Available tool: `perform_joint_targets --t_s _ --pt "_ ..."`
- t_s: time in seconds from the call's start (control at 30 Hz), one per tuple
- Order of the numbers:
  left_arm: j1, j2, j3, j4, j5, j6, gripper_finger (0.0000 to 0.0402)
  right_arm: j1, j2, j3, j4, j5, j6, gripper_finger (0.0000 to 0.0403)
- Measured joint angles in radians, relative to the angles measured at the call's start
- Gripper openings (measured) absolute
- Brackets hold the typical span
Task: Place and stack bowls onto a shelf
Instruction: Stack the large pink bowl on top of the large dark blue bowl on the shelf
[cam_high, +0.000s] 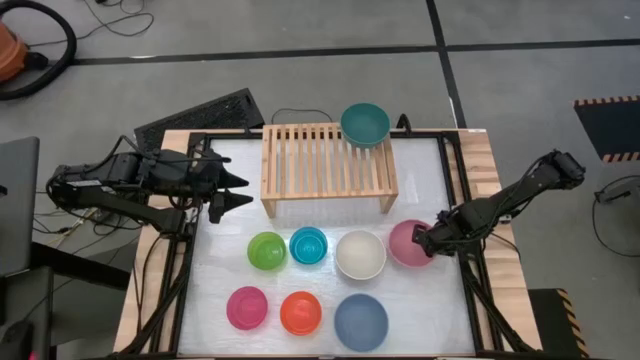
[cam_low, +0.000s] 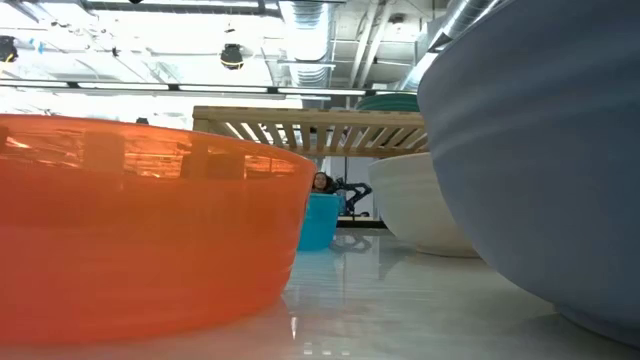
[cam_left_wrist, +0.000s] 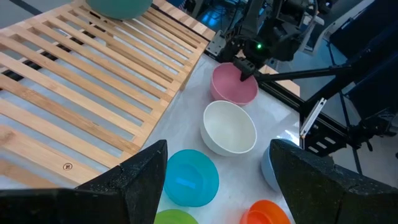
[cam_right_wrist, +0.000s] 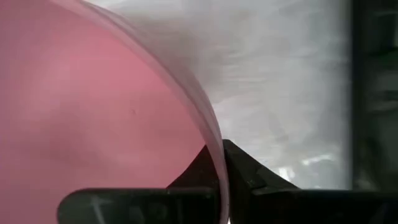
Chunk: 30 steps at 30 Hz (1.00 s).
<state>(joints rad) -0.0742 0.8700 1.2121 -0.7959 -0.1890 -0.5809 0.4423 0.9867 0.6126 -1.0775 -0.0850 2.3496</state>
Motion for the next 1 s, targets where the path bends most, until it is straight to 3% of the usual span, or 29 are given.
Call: perform_joint_targets --t_s 0.3,0.63,0.8,1.0 --pt "0.0 0.0 0.0 0.0 -0.002 0.0 0.0265 0.0 -0.075 0.263 -0.278 0.103 -0.081 0.0024" --pt "0.0 0.0 0.0 0.0 -0.002 0.0 0.0265 -0.055 -0.058 0.677 -0.474 0.373 -0.256 0.0024" --pt "0.0 0.0 0.0 0.0 -0.002 -0.001 0.0265 -0.224 -0.029 0.843 -0.483 0.486 -0.449 0.0024" --pt "0.0 0.0 0.0 0.0 -0.002 -0.008 0.0265 -0.542 0.058 1.028 -0.459 0.459 -0.777 0.0024"
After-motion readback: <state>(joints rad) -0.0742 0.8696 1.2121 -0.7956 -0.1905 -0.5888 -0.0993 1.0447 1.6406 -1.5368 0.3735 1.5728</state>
